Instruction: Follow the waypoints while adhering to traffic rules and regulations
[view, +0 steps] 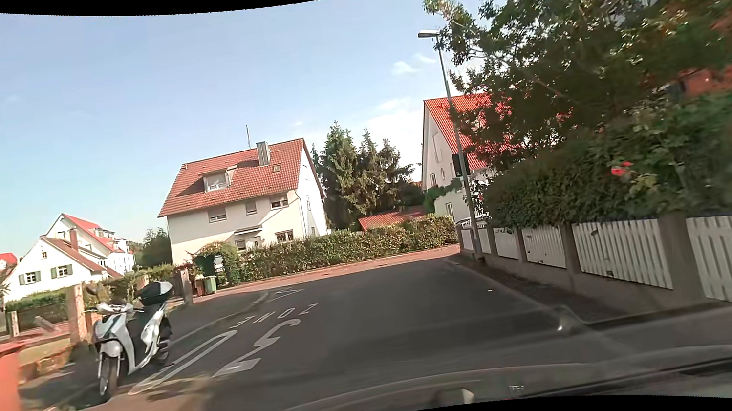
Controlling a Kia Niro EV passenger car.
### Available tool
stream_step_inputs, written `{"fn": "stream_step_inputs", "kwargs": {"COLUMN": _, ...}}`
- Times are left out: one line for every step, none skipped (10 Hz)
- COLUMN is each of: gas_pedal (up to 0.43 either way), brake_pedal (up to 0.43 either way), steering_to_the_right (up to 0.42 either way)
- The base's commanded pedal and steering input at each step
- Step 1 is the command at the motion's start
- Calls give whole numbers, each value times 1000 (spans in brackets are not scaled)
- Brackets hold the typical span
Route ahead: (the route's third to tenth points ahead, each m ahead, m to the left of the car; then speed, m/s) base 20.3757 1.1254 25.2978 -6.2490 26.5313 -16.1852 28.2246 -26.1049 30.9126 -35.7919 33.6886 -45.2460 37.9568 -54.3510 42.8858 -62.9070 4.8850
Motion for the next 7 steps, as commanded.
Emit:
{"fn": "stream_step_inputs", "kwargs": {"gas_pedal": 0, "brake_pedal": 116, "steering_to_the_right": 4}}
{"fn": "stream_step_inputs", "kwargs": {"gas_pedal": 0, "brake_pedal": 73, "steering_to_the_right": 3}}
{"fn": "stream_step_inputs", "kwargs": {"gas_pedal": 0, "brake_pedal": 24, "steering_to_the_right": 4}}
{"fn": "stream_step_inputs", "kwargs": {"gas_pedal": 0, "brake_pedal": 6, "steering_to_the_right": 4}}
{"fn": "stream_step_inputs", "kwargs": {"gas_pedal": 0, "brake_pedal": 6, "steering_to_the_right": 4}}
{"fn": "stream_step_inputs", "kwargs": {"gas_pedal": 0, "brake_pedal": 6, "steering_to_the_right": 3}}
{"fn": "stream_step_inputs", "kwargs": {"gas_pedal": 0, "brake_pedal": 12, "steering_to_the_right": 3}}
